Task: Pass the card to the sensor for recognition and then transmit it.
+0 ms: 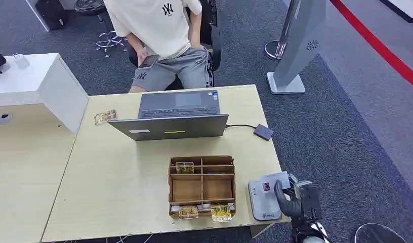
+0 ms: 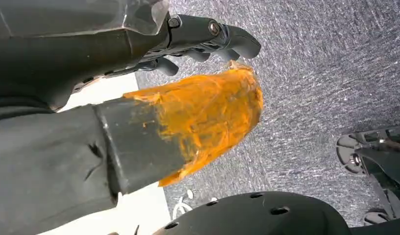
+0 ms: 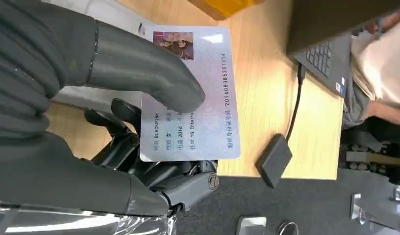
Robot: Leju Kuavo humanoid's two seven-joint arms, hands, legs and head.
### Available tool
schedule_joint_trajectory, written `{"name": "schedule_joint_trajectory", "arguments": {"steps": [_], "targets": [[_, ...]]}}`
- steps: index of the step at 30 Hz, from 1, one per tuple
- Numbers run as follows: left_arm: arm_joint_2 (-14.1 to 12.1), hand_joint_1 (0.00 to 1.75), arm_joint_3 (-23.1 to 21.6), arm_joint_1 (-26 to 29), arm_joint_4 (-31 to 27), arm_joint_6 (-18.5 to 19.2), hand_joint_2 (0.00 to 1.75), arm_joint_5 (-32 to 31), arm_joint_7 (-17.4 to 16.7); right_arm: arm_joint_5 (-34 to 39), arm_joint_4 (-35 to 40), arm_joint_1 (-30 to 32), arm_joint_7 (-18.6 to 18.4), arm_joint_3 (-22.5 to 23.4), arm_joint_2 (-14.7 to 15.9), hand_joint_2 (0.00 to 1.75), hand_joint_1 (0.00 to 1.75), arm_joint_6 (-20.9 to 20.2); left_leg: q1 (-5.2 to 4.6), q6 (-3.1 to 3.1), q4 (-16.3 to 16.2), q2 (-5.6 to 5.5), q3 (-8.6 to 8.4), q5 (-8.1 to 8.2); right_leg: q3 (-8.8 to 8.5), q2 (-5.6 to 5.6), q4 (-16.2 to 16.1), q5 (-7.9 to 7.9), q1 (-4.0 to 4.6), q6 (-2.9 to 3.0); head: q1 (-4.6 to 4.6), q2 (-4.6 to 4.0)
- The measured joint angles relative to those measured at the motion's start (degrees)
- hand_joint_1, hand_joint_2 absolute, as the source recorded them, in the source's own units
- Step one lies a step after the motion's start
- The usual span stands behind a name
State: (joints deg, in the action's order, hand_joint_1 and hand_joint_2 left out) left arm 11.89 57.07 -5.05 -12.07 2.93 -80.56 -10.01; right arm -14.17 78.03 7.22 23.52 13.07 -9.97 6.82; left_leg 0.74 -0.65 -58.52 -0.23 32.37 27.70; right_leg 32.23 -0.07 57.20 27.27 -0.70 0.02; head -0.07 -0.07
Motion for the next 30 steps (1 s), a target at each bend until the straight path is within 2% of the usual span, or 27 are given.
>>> {"name": "schedule_joint_trajectory", "arguments": {"steps": [6,12,22,30], "targets": [[0.0,0.0,0.0,0.0,0.0,0.0,0.0,0.2,0.3,-1.9,0.6,0.5,-0.6,-2.4,0.3,1.75,1.75,2.2,0.0,0.0,0.0,0.0,0.0,0.0,0.01,0.0,0.0,0.0,0.0,0.0,0.0,0.0],[0.0,0.0,0.1,0.0,0.0,0.0,0.0,0.4,0.4,-2.9,2.3,1.3,-0.9,-2.4,1.6,1.75,1.75,2.8,0.0,0.0,0.0,0.0,0.01,0.0,0.01,0.0,0.0,0.0,0.0,0.0,0.0,0.0],[-0.4,0.0,0.5,0.1,0.0,0.0,0.0,1.0,0.5,-7.4,7.4,3.5,-1.8,-2.5,4.1,1.75,1.75,-1.0,0.0,0.0,0.0,-0.01,0.02,0.0,0.02,0.0,0.0,0.0,0.0,0.0,0.0,0.0],[-0.4,0.0,0.7,0.1,0.0,-0.2,0.0,1.2,0.5,-9.4,9.0,5.1,-2.9,-6.7,4.5,1.75,1.75,-1.9,0.03,0.0,0.0,0.0,0.02,0.0,0.02,0.0,0.0,0.0,0.0,0.0,0.0,0.0]]}}
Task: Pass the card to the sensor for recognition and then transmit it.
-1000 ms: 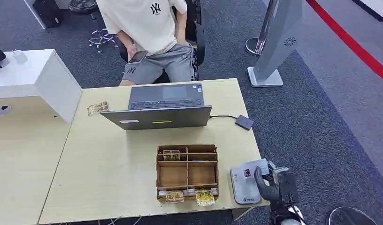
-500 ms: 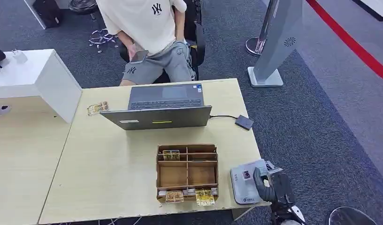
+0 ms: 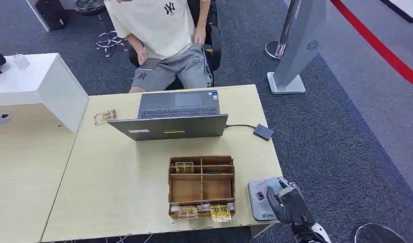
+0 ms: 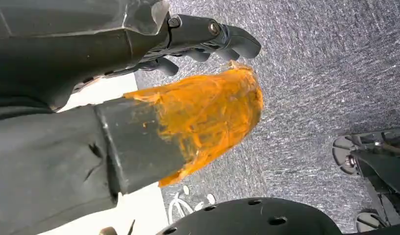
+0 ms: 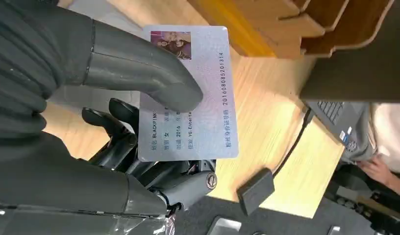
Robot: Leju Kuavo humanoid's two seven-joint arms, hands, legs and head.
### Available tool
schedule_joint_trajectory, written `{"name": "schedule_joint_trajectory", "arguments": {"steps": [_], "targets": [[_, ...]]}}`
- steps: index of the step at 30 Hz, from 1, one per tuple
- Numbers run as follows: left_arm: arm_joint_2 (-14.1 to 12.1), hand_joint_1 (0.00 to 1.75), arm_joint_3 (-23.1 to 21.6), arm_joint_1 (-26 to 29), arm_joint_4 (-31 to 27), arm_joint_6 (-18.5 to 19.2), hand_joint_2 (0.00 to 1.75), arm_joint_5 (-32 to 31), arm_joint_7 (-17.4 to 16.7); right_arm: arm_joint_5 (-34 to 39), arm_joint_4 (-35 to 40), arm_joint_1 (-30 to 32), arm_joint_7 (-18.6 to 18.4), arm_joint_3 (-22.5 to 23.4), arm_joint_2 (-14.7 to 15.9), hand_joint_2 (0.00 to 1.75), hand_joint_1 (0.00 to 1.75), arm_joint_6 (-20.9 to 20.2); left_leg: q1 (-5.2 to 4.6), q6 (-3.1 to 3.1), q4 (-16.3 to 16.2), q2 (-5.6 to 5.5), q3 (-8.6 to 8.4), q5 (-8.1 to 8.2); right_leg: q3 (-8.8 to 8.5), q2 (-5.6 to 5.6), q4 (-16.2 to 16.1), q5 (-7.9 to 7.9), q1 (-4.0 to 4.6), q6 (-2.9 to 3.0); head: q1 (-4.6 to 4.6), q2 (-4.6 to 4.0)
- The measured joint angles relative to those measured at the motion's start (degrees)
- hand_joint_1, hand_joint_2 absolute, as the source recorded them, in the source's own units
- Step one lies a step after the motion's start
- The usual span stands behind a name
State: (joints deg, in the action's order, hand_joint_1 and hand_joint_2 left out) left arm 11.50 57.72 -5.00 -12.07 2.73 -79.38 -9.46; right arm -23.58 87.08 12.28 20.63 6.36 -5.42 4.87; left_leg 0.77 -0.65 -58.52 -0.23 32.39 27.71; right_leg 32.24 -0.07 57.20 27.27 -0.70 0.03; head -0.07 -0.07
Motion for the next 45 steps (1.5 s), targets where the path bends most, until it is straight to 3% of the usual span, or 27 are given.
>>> {"name": "schedule_joint_trajectory", "arguments": {"steps": [15,32,45], "targets": [[0.0,0.0,0.3,0.0,0.0,0.0,0.0,0.0,0.4,-1.3,-4.9,-1.7,-1.9,-1.8,1.7,1.75,1.75,4.8,-0.04,0.0,0.0,0.0,0.0,0.0,0.0,0.0,0.0,0.0,0.0,0.0,0.0,0.0],[0.0,0.0,0.4,0.0,0.0,0.2,0.0,-0.2,0.5,-1.4,-9.3,-3.8,-1.6,1.6,2.3,1.75,1.75,4.9,-0.02,0.0,0.0,0.0,0.0,0.0,0.0,-0.01,0.0,0.0,0.0,0.0,0.0,0.0],[-0.1,0.0,0.4,0.0,0.0,0.2,0.0,-0.2,0.4,-5.5,-10.5,-4.3,-2.1,1.9,2.4,1.75,1.75,4.1,-0.02,0.0,0.0,0.0,-0.01,0.0,0.0,0.0,0.0,0.0,0.0,0.0,0.0,0.0]]}}
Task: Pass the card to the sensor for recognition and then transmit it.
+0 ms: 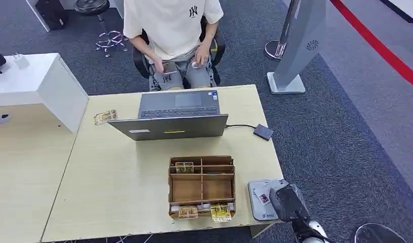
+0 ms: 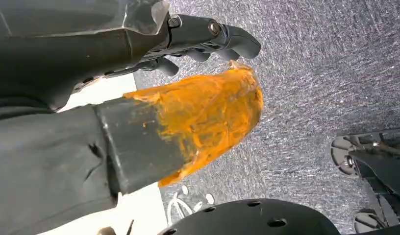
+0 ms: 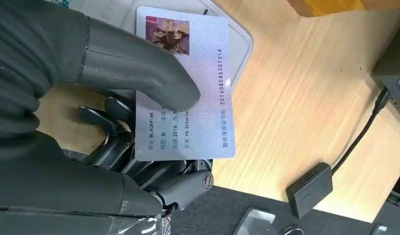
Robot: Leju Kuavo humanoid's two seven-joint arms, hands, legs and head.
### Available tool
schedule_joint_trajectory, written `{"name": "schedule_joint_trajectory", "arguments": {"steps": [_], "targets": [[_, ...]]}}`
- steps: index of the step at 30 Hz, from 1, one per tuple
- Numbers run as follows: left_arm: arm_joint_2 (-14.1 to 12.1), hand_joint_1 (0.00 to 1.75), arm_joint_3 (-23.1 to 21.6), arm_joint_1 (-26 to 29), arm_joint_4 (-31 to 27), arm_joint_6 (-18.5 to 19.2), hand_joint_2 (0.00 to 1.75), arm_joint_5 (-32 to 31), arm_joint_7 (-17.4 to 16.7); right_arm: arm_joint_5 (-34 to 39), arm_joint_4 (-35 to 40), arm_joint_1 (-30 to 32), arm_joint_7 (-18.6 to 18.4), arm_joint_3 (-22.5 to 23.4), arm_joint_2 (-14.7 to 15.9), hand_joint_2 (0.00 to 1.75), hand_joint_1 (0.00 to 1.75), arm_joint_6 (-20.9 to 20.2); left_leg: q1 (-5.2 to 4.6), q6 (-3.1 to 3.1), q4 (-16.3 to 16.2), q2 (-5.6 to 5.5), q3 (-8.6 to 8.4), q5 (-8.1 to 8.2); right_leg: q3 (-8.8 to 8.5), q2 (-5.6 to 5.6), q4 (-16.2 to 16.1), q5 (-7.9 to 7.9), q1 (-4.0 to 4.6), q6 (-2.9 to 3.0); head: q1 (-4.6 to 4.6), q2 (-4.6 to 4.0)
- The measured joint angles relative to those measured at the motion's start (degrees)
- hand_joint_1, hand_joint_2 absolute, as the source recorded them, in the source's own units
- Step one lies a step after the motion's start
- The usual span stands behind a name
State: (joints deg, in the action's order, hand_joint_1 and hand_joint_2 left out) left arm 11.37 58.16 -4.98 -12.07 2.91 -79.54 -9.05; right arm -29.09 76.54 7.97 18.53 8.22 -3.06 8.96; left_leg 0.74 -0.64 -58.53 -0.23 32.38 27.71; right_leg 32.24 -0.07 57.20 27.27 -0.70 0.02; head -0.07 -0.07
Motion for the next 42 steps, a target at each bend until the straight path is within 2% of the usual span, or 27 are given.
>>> {"name": "schedule_joint_trajectory", "arguments": {"steps": [27,38,42], "targets": [[-0.1,0.0,0.5,0.0,0.0,0.0,0.0,0.1,0.0,-5.4,-2.8,-3.0,-3.6,-0.1,1.5,1.75,1.75,0.0,-0.01,0.0,0.0,0.01,-0.19,0.0,-0.2,0.01,0.0,-0.02,0.0,-0.03,0.0,0.0],[-0.1,0.0,0.5,0.0,0.0,0.0,0.0,0.1,-0.2,-5.5,-3.4,-3.6,-3.8,-0.2,1.6,1.75,1.75,0.3,-0.01,0.0,0.0,0.01,-0.27,0.0,-0.28,0.01,0.0,-0.03,0.0,-0.04,0.0,0.0],[-0.1,0.0,0.5,0.0,0.0,0.0,0.0,0.0,-0.4,-3.0,-3.1,-3.5,-1.6,-0.1,1.4,1.75,1.75,1.9,-0.02,0.0,0.0,0.01,-0.26,0.0,-0.29,0.0,0.0,-0.03,0.0,-0.04,0.0,0.0]]}}
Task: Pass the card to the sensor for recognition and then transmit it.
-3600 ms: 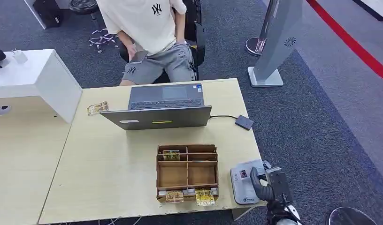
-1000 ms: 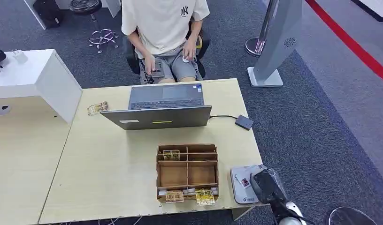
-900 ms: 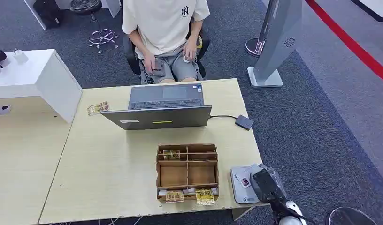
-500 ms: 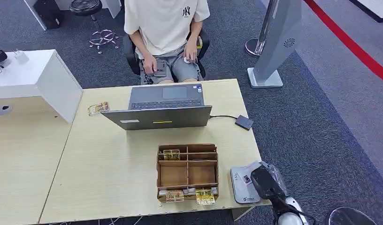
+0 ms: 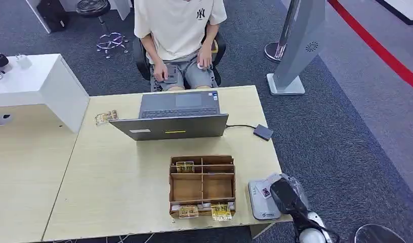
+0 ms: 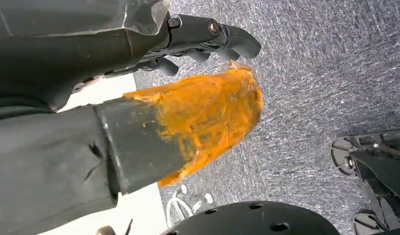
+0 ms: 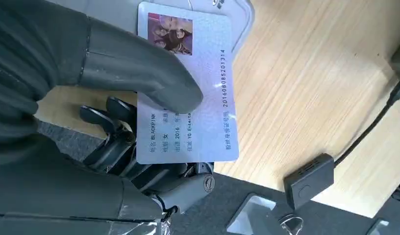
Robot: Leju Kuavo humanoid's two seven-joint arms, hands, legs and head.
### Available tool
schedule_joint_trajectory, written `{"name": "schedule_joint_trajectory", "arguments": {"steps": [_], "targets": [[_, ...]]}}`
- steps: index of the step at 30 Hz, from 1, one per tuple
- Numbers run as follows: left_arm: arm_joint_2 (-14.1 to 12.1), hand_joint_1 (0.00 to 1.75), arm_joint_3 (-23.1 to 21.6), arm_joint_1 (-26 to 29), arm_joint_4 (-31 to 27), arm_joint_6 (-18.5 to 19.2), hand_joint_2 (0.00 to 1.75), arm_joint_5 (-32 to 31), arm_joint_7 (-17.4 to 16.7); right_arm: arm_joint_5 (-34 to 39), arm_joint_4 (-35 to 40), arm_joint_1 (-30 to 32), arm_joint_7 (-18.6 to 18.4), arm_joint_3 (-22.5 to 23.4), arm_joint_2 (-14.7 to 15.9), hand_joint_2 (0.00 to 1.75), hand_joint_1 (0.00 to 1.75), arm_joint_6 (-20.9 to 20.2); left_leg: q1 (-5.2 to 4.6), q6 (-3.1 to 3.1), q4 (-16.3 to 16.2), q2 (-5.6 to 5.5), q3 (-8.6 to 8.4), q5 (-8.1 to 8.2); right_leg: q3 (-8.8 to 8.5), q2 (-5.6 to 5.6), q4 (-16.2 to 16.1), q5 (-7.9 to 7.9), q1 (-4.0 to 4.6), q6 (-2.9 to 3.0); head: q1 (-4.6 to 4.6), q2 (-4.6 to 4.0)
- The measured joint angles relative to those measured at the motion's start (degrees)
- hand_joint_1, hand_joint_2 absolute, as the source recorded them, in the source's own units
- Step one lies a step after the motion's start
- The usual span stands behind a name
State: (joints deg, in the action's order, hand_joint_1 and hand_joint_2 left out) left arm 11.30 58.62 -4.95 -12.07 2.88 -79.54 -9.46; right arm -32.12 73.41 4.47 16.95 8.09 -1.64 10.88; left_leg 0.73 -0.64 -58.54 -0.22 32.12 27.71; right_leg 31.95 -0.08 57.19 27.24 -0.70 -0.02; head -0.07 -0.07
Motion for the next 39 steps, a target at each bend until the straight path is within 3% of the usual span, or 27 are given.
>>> {"name": "schedule_joint_trajectory", "arguments": {"steps": [6,12,23,27,39], "targets": [[0.2,0.0,0.0,0.0,0.0,-0.2,0.0,-0.2,-0.2,6.9,5.7,2.0,6.0,1.8,-3.1,1.75,1.75,5.3,0.0,0.0,0.0,-0.01,0.08,-0.01,0.11,0.01,0.0,-0.01,0.0,0.0,0.0,0.0],[0.4,0.0,0.0,0.1,0.0,-0.2,0.0,-0.4,-0.2,10.9,12.9,3.7,7.8,4.1,-5.7,1.75,1.75,6.0,0.01,0.0,0.0,-0.01,0.2,0.0,0.23,0.01,0.0,0.01,0.0,0.02,0.0,0.0],[0.5,0.0,0.0,0.1,0.0,-0.2,0.0,-0.6,-0.2,8.9,15.1,5.0,6.5,5.0,-6.3,1.75,1.75,1.8,0.0,0.0,0.0,-0.01,0.28,0.0,0.3,0.01,0.0,0.01,0.0,0.02,0.0,0.0],[0.5,0.0,0.0,0.1,0.0,-0.1,0.0,-0.6,-0.2,5.8,13.0,5.1,4.6,4.7,-5.4,1.75,1.75,-1.5,0.0,0.0,0.0,-0.01,0.29,0.0,0.3,0.0,0.0,0.01,0.0,0.02,0.02,0.0],[0.3,0.0,0.1,0.1,0.0,-0.1,0.0,-0.6,-0.1,4.0,8.2,4.9,2.9,4.4,-3.3,1.75,1.75,-3.8,0.0,0.0,0.0,-0.01,0.33,0.0,0.32,0.0,0.0,0.01,0.0,0.02,0.0,0.0]]}}
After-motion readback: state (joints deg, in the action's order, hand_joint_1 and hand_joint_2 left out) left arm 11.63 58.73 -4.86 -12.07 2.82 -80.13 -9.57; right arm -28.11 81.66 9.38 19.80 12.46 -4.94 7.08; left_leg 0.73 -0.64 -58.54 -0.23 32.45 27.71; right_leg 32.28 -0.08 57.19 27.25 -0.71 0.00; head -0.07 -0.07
